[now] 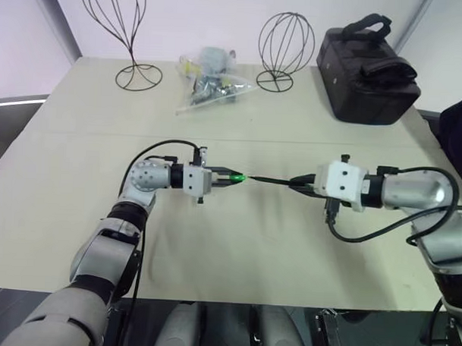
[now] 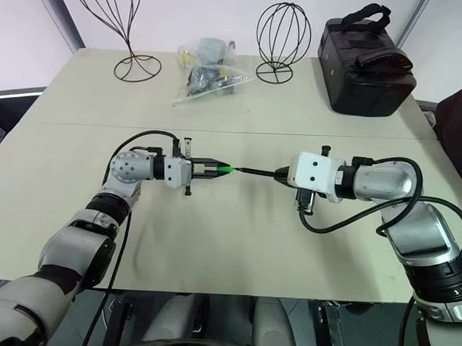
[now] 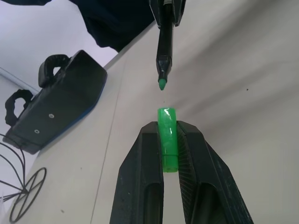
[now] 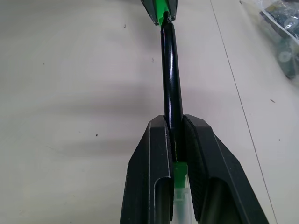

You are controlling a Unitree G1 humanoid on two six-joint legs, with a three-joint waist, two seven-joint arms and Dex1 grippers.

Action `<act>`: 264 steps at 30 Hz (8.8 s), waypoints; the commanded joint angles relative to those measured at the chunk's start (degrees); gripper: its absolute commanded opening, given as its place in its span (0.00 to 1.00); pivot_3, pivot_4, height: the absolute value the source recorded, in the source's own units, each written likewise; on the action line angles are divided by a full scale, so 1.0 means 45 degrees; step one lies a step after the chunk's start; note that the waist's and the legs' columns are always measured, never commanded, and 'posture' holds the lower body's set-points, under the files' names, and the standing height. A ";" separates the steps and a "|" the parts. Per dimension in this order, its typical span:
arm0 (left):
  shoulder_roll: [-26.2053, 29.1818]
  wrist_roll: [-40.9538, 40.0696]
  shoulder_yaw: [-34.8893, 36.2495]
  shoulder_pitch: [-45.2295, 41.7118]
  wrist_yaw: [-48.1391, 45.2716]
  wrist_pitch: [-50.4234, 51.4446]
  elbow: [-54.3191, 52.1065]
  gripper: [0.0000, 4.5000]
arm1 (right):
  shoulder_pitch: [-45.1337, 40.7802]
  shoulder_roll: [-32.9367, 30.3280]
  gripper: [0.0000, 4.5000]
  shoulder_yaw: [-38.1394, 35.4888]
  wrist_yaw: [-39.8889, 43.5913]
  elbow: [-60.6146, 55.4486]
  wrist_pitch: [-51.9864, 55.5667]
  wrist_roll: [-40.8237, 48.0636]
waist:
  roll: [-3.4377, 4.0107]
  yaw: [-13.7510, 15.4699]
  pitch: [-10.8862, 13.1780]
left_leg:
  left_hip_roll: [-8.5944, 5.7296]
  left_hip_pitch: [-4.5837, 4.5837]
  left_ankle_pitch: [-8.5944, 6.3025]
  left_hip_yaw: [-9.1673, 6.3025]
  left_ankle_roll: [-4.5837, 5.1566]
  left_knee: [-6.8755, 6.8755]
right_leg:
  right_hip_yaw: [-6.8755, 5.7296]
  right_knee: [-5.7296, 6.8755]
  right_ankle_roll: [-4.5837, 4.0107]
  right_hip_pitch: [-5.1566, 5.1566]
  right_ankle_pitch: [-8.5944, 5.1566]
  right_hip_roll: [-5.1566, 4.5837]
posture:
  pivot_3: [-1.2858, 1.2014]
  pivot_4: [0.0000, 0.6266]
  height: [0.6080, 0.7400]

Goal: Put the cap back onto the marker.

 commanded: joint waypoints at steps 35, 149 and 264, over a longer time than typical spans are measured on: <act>0.0211 -0.0720 0.0026 -0.0098 -0.0521 -0.0172 -0.0718 0.00 | -0.0194 -0.0201 0.01 -0.0192 0.0001 -0.0237 -0.0055 0.0202 | 0.0000 -0.0002 0.0000 | -0.0001 -0.0001 0.0000 0.0000 0.0000 0.0000 | 0.0000 0.0000 0.0000 -0.0001 0.0000 0.0001 | 0.52 0.24 1.00; -0.0533 0.0632 -0.1146 0.0411 0.1073 -0.0624 -0.1490 0.00 | -0.0914 0.0980 0.01 0.1488 -0.0681 -0.2181 0.1832 -0.0819 | 0.0000 0.0001 0.0000 | -0.0004 -0.0003 0.0000 -0.0001 -0.0001 0.0001 | 0.0000 0.0003 0.0000 -0.0006 0.0000 -0.0001 | 0.52 0.24 1.00; 0.0736 -0.2643 0.1120 0.7793 0.7200 1.8791 -1.5692 1.00 | 0.6482 0.7788 0.97 -0.4829 -1.0932 -0.3856 0.7414 -0.0609 | 0.0021 -0.0041 -0.0016 | 0.0017 0.0004 0.0010 0.0018 -0.0018 -0.0004 | 0.0055 0.0097 -0.0007 -0.0060 -0.0004 -0.0002 | 0.52 0.24 1.00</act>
